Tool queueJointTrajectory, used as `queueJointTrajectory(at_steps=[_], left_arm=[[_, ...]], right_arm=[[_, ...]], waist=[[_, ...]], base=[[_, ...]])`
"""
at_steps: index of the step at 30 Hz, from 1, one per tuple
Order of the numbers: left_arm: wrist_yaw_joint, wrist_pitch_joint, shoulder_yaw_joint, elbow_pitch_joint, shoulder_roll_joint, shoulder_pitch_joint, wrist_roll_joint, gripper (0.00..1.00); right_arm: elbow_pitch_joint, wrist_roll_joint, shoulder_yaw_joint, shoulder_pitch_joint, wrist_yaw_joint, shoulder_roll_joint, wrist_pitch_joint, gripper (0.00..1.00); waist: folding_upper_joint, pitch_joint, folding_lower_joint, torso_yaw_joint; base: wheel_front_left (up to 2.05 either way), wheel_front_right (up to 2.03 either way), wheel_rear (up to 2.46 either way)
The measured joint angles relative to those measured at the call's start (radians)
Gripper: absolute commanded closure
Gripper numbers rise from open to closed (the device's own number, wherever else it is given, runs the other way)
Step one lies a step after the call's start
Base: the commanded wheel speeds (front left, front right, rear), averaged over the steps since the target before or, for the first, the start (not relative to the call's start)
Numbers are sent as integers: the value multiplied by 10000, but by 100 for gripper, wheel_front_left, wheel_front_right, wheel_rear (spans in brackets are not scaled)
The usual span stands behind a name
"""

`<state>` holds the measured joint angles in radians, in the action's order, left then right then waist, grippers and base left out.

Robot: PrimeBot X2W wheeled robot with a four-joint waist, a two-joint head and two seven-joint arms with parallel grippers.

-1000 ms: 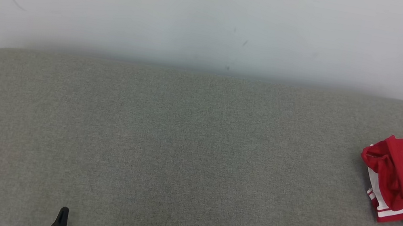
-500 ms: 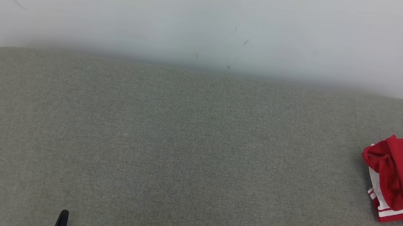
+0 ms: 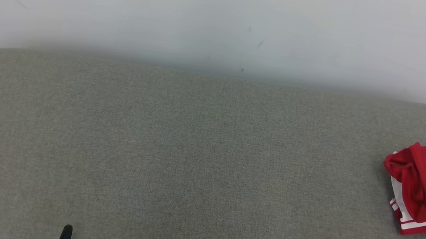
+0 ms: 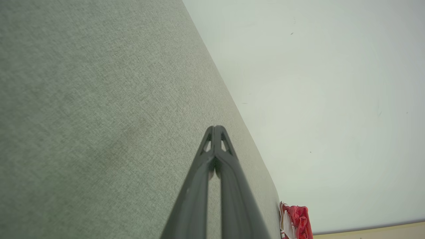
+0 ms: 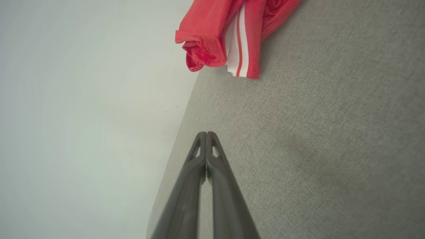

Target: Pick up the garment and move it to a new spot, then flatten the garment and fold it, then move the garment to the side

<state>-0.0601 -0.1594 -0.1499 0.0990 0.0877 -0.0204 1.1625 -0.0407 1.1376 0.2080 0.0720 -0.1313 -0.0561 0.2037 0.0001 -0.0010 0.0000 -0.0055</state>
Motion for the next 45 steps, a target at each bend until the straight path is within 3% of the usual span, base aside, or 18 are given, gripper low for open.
queueJointTrajectory(at_steps=[45], left_arm=[[-606,263,44,-228,-322,-351,3720,100]], right_arm=[[-815,4151,1218,-370,0,36,1308,100]], waist=[[-1,129,0,47]], base=[[0,0,0]])
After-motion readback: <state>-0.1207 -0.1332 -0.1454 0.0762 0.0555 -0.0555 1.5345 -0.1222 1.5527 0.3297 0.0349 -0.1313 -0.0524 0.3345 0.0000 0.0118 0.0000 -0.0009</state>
